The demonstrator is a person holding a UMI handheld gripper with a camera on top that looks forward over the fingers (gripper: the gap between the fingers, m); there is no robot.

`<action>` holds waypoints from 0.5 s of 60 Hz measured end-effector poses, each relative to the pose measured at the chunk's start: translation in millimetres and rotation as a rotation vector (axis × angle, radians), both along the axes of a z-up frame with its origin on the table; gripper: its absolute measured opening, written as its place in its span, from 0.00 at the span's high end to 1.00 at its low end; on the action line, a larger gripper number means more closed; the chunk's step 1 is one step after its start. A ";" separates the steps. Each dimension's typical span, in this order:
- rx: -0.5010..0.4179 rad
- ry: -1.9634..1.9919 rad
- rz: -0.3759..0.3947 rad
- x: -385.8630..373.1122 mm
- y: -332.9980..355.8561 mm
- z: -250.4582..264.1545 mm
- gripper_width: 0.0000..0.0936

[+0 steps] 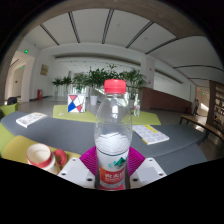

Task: Pour water

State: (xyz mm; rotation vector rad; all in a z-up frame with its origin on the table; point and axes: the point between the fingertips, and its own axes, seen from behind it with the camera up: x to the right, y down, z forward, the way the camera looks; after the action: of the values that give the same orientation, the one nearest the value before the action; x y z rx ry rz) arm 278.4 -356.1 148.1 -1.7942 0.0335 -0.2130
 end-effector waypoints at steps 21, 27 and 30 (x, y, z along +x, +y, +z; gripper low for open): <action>-0.011 0.074 -0.015 10.1 -3.6 -70.6 0.57; -0.061 0.087 -0.030 10.1 -7.4 -75.4 0.43; -0.098 0.093 -0.056 16.1 -12.4 -72.0 0.35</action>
State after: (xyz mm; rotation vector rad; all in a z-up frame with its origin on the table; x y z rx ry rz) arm 294.5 -368.5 76.2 -1.9016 0.1414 -0.1736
